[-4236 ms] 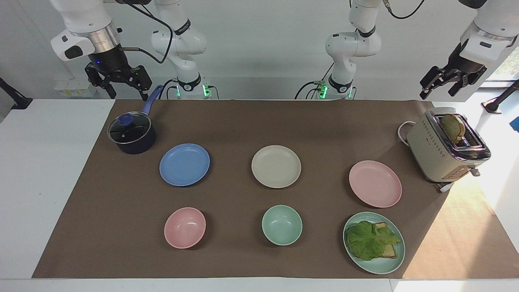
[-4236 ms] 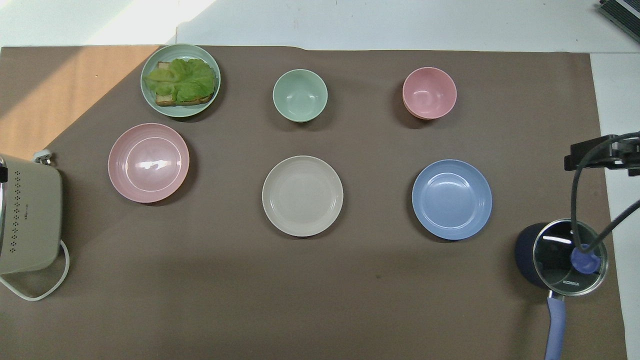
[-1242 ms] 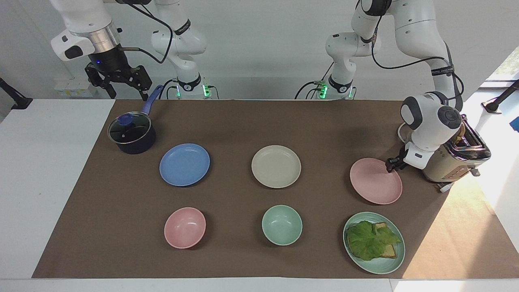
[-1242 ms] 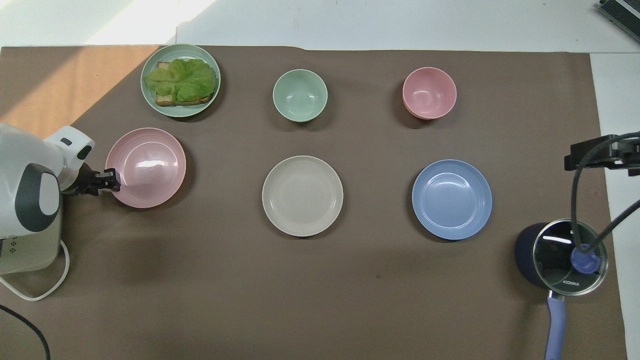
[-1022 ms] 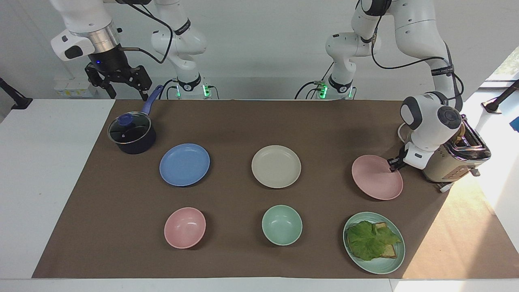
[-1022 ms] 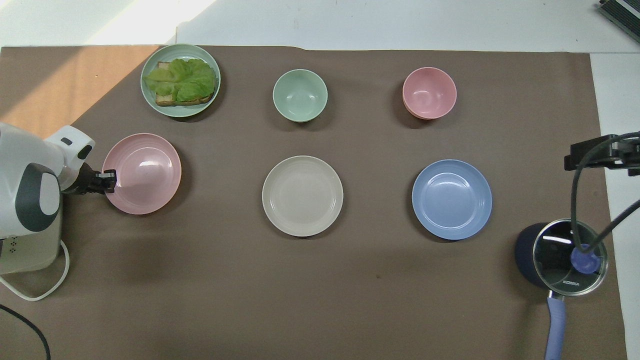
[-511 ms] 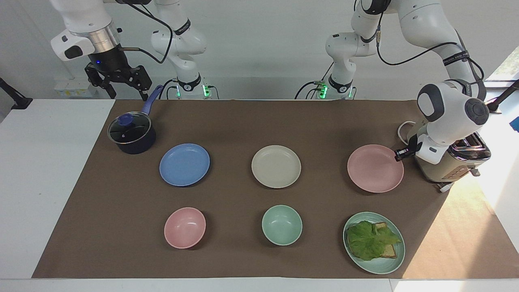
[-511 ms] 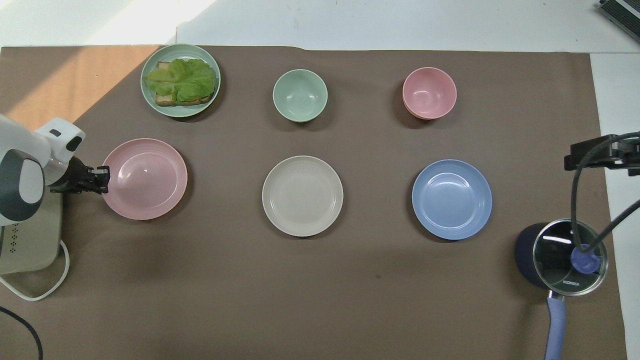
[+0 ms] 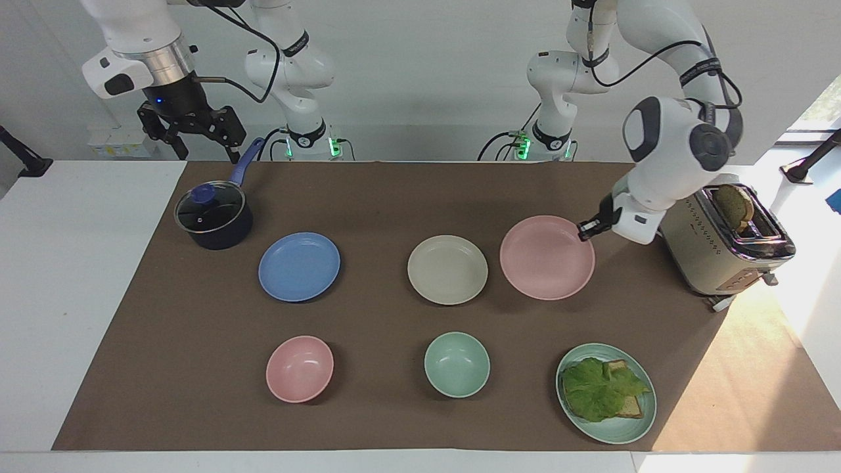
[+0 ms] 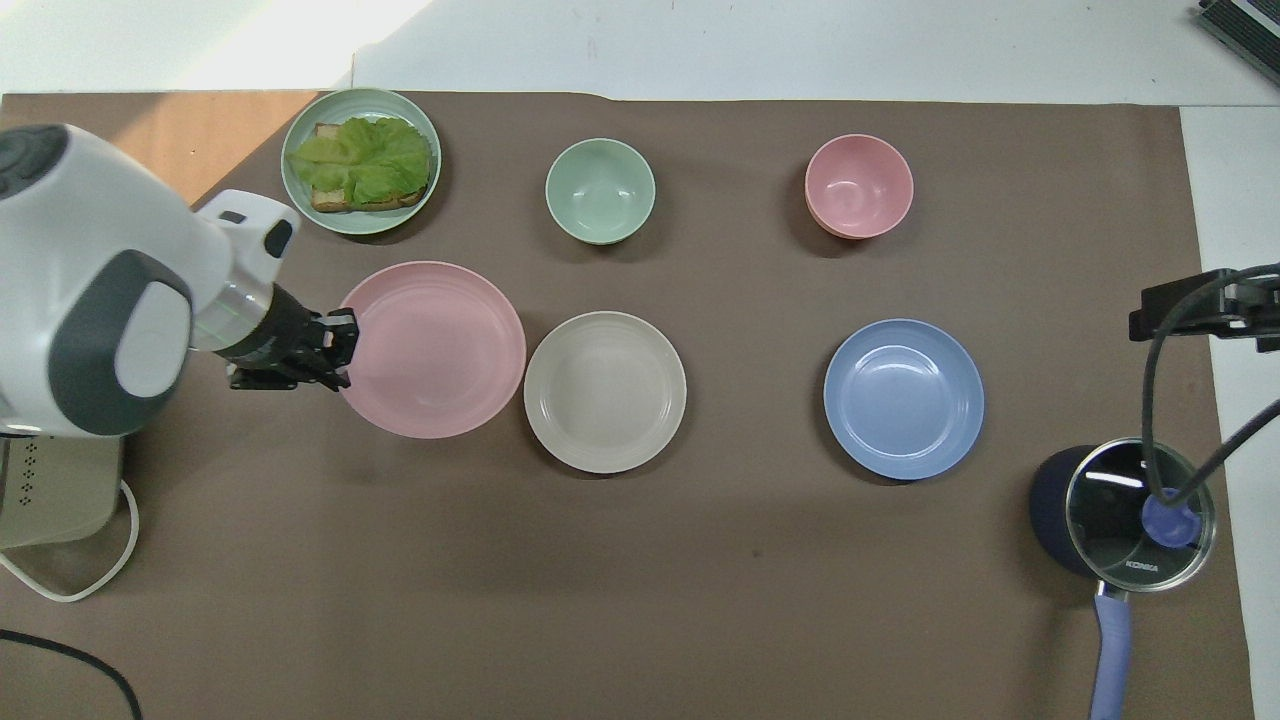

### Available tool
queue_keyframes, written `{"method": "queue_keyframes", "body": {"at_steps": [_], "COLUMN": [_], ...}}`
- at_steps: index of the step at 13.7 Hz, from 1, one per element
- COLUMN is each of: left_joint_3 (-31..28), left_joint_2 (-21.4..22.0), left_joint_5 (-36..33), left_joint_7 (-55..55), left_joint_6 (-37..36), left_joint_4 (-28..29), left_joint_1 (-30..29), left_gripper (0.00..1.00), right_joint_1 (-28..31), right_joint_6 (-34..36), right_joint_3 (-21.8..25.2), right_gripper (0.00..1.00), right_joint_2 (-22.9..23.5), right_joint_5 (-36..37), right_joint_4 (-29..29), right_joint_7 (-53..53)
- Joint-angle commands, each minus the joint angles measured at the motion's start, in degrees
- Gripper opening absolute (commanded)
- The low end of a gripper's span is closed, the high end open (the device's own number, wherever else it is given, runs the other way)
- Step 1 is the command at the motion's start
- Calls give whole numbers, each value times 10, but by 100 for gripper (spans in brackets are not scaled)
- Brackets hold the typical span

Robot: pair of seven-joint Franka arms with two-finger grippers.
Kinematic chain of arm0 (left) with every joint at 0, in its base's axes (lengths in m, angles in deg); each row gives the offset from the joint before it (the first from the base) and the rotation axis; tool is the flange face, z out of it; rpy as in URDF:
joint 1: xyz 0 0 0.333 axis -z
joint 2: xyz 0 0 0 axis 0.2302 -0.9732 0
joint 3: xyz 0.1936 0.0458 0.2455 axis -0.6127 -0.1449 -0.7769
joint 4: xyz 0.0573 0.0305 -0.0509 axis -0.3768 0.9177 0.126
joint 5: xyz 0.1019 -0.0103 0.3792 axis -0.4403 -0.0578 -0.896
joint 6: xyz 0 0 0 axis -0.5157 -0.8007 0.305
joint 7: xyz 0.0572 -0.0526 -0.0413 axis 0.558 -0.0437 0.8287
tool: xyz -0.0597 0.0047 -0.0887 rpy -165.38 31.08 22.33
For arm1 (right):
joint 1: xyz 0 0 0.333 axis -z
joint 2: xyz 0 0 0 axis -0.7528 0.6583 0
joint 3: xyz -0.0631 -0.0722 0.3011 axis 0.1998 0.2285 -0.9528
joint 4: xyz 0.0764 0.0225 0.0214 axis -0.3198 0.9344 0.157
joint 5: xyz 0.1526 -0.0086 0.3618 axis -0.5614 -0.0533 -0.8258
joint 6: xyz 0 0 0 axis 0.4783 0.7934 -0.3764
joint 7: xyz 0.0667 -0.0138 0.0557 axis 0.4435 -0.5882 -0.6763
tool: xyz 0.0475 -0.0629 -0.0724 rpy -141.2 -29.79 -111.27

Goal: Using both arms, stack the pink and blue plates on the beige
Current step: 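Grasp the pink plate rim and slide it onto the beige plate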

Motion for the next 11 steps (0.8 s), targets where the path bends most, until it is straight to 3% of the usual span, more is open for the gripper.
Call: {"method": "queue_keyframes", "body": {"at_steps": [1, 5, 7, 9, 11], "left_joint_3": [-12, -11, -12, -12, -13], "left_joint_2": [11, -11, -17, -18, -19], "left_joint_5": [28, 37, 37, 37, 36], "left_joint_7": [28, 80, 78, 67, 69], "left_joint_6": [28, 198, 239, 242, 236], "left_joint_4": [30, 102, 119, 117, 116], "left_joint_1": [62, 135, 151, 150, 142], "left_gripper": [0, 0, 0, 99, 100], "right_joint_1": [5, 9, 11, 11, 11], "right_joint_6": [-10, -14, -44, -73, -96], "right_joint_3": [-2, -1, -1, 0, 0], "right_gripper": [100, 100, 100, 100, 100], "right_joint_2": [-8, -10, -14, -16, -16], "right_joint_5": [-9, -9, -9, -8, -8], "right_joint_4": [9, 14, 30, 55, 86], "right_joint_7": [8, 11, 10, 10, 8]}}
